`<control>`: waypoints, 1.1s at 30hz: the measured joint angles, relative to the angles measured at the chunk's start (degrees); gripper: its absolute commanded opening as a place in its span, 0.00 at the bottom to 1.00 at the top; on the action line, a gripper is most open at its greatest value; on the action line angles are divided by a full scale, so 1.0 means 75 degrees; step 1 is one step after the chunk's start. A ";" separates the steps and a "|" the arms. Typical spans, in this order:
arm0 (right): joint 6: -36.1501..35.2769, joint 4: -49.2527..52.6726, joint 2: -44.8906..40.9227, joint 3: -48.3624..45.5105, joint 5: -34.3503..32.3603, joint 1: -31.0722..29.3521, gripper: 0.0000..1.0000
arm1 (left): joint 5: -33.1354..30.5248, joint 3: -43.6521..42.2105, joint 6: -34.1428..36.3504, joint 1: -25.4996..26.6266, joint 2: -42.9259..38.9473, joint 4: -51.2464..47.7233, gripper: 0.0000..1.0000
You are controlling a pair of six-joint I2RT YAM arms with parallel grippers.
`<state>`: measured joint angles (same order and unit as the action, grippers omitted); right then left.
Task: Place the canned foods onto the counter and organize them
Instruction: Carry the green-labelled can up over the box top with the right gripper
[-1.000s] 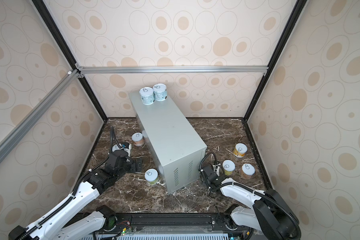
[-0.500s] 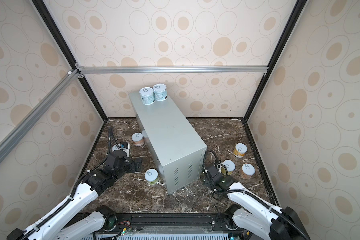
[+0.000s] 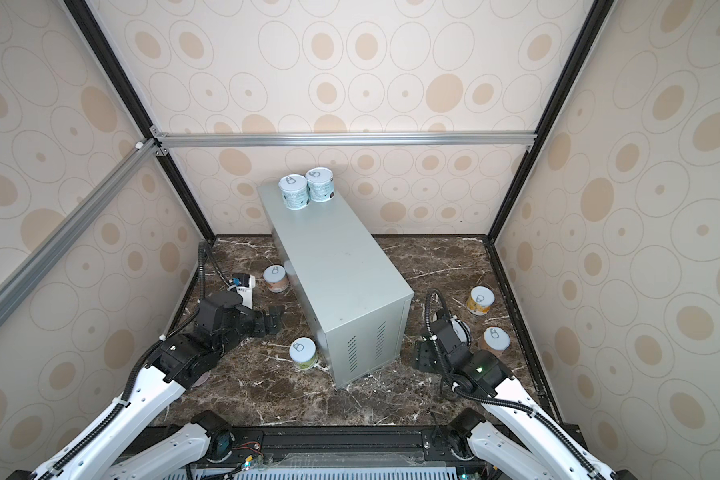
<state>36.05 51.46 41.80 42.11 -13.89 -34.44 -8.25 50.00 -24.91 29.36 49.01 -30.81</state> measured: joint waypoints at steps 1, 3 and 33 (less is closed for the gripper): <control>-0.0026 0.0178 -0.0012 0.0163 0.0102 0.0000 0.58 | 0.0032 0.0079 0.0003 0.0000 0.0000 -0.0055 0.99; -0.0076 0.0463 -0.0012 0.0475 0.0256 0.0000 0.58 | 0.0058 0.0227 0.0003 0.0000 0.0006 -0.0181 0.99; -0.1682 0.3054 0.2553 0.6968 0.0332 0.0000 0.58 | 0.0466 0.0577 0.0242 0.0000 0.0070 -0.0493 0.99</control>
<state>23.44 74.37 60.95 94.37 -11.40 -34.44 -4.75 54.33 -23.09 29.36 49.54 -34.50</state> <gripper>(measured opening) 0.753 0.992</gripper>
